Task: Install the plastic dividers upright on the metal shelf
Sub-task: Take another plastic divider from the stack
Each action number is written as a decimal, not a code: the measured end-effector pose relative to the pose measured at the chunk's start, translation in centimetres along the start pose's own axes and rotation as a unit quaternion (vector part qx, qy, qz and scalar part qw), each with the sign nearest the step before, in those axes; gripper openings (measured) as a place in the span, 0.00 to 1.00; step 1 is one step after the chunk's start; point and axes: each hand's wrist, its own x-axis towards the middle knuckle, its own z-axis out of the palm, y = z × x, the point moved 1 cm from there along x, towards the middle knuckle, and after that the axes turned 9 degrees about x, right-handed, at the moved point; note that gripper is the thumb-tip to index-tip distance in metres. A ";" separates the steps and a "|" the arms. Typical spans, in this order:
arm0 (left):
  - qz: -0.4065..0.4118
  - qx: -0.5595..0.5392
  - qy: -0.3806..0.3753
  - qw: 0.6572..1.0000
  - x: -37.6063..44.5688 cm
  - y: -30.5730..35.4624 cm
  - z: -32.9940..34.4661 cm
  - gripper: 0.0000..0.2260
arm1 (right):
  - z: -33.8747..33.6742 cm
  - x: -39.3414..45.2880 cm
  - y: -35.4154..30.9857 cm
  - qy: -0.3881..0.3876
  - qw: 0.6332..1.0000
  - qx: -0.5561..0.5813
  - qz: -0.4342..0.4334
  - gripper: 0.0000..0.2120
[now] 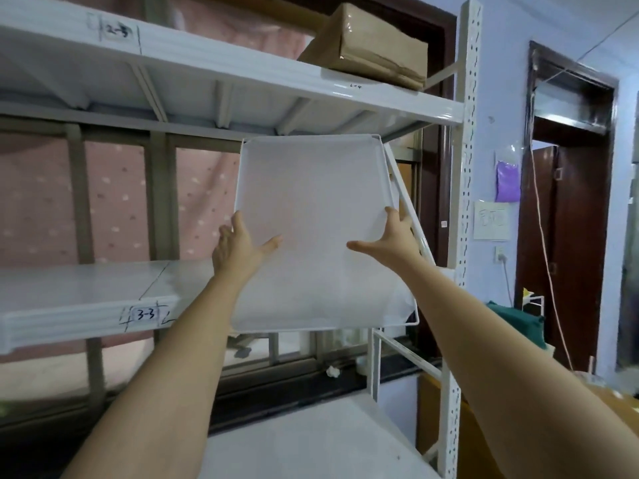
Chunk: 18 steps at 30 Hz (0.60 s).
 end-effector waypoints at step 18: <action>-0.148 -0.024 -0.040 0.988 0.4 -2.2 -1.2 0.50 | -0.8 6.5 -1.8 -0.149 0.893 0.420 0.065 0.27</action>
